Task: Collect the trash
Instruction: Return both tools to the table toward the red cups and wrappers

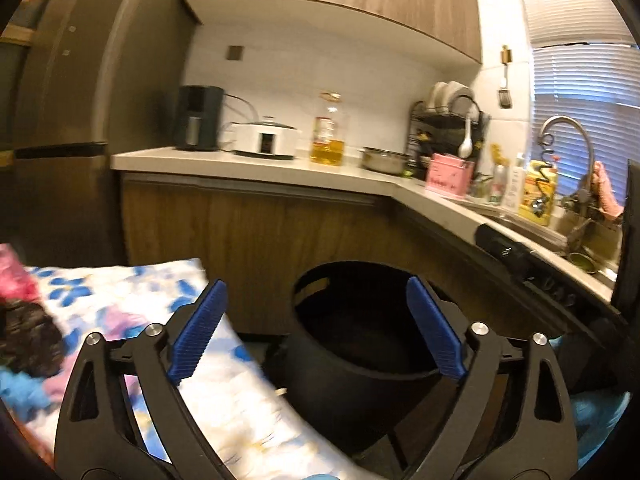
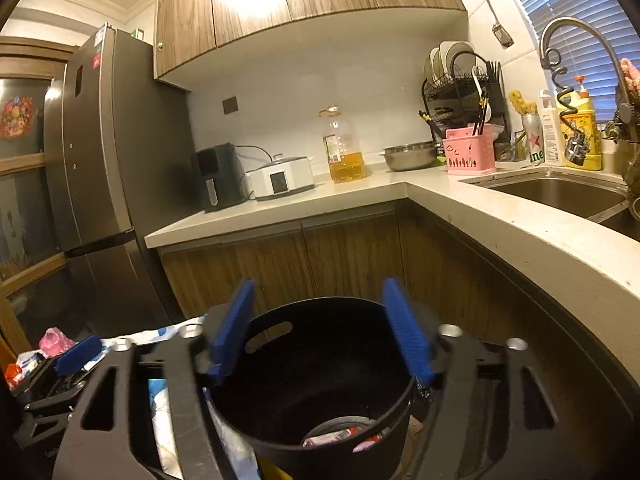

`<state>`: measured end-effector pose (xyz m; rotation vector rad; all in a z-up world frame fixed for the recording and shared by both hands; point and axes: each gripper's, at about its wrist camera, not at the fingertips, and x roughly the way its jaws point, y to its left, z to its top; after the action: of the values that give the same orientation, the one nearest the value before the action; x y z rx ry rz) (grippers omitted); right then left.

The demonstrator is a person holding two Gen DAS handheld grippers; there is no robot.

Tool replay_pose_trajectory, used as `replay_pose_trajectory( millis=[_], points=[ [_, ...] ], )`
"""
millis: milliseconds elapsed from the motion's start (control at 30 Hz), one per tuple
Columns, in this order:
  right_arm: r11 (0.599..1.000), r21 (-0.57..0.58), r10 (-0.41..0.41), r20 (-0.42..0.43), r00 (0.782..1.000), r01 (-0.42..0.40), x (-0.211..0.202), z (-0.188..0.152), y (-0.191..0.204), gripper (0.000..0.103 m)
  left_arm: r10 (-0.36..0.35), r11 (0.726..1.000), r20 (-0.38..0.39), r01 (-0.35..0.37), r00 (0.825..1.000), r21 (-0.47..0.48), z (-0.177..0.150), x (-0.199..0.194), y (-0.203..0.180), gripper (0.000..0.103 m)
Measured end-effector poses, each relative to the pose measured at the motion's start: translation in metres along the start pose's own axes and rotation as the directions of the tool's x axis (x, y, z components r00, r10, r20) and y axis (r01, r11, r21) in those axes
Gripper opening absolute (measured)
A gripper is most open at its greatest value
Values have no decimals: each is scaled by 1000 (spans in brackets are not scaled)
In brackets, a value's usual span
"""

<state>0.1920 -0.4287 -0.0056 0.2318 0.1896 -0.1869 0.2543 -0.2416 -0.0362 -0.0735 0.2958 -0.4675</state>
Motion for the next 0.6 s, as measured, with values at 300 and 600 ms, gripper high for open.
replay_pose_trajectory(
  millis=[300, 600],
  points=[
    [996, -30, 80, -7, 997, -80, -44, -22, 42, 85, 213, 977, 50, -212, 976, -28, -28, -100, 43, 97],
    [971, -82, 218, -72, 973, -224, -73, -60, 110, 85, 419, 905, 81, -409, 904, -115, -50, -193, 110, 97]
  ],
)
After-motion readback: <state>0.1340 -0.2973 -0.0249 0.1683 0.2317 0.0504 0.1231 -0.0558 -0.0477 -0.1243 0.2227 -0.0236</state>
